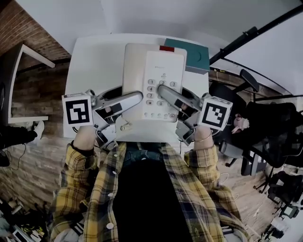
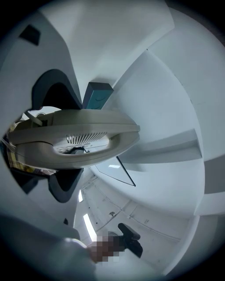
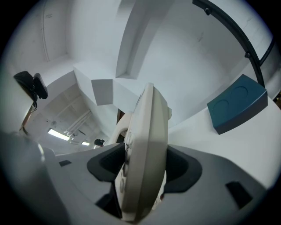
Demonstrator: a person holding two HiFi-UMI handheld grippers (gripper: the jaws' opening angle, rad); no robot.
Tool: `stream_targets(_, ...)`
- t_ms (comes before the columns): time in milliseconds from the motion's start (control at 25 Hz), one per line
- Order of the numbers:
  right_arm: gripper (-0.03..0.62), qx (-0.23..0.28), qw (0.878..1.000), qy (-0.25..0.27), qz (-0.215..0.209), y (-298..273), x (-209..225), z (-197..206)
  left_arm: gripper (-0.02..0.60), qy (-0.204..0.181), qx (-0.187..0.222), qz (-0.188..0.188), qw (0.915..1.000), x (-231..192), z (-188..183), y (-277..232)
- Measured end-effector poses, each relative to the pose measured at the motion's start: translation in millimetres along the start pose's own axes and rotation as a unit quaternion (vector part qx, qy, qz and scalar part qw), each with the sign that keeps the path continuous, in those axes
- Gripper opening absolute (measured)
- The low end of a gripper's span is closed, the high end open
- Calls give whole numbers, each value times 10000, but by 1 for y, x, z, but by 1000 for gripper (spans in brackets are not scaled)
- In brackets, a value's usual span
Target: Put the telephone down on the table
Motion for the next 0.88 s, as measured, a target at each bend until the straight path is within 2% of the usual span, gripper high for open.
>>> stream_targets(360, 258, 256, 9989, -169, 345, -28, 12, 2, 390, 51, -460, 144, 9988, -33, -21, 9)
stream_targets(720, 261, 363, 9971, -286, 597, -27, 22, 3, 390, 179, -647, 288, 9973, -42, -22, -1)
stream_targets(880, 265, 278, 9966, -359, 687, -25, 30, 8, 390, 225, -715, 234, 9969, -47, -15, -4)
Point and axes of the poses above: the fingertips, and each gripper's own axes: y backward along the fingers, x to its right, z out of its underside, the point moved 3 cm from there along y, backward along the fingers, and after that the axes turned 2 degrees about -z, right-handed, at the moved point
